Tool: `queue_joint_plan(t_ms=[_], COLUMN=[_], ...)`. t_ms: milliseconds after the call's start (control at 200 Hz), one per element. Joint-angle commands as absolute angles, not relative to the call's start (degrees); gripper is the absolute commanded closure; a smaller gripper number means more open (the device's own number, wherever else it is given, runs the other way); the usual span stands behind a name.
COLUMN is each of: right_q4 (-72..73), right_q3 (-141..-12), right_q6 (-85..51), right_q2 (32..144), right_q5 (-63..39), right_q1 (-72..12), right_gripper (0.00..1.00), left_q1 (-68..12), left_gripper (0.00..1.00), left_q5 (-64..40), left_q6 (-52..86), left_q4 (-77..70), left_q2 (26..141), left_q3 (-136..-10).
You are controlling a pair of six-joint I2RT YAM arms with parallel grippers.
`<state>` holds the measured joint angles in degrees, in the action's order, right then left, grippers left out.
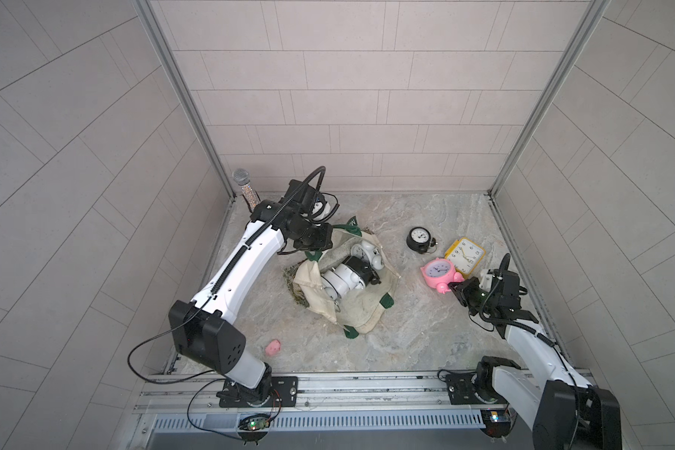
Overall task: Take the alarm clock out of the canvas bag
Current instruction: Place the alarm at the center of the board.
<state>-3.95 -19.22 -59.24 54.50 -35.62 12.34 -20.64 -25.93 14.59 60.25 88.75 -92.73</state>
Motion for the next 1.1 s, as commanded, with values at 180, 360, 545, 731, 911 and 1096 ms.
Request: queue_joint_plan(t_ms=[180,360,545,731,911,1096], right_q4=[-4.49,-0.94,2.28,5.92,9.72,8.92], right_q3=[-18.26,-18.35,-19.20,-20.68,-19.90,-19.95], right_q6=[-60.38,-60.94,-62.73,-61.70,-61.75,-60.60], right_q2=[56.62,61.00,68.32,77.26,80.78,81.18], right_q5=[-35.46,-36.92,-40.91,-46.56,-46.42,-45.44], right_q1=[12.48,12.48,12.48,12.52,12.57,12.65], right_gripper=[1.00,1.00,0.89,0.86,0.83,0.71], left_q1=[-20.30,-20.30,-20.31,-20.30,-20.30,-20.30], left_gripper=[1.00,1.00,1.00,1.00,1.00,1.00], left_q5=[-27.77,-27.96,-27.78,-27.64,-27.58,-27.68], left_q6=[14.74,14.77,14.72,14.64,14.50,14.50], left_q4=[57.62,57.63,57.58,57.68,57.67,57.83], left_q2=[88.81,88.78,88.60,88.71,88.90,89.38], left_q3=[-94.22,-94.06,-93.86,-93.94,-94.04,-94.32])
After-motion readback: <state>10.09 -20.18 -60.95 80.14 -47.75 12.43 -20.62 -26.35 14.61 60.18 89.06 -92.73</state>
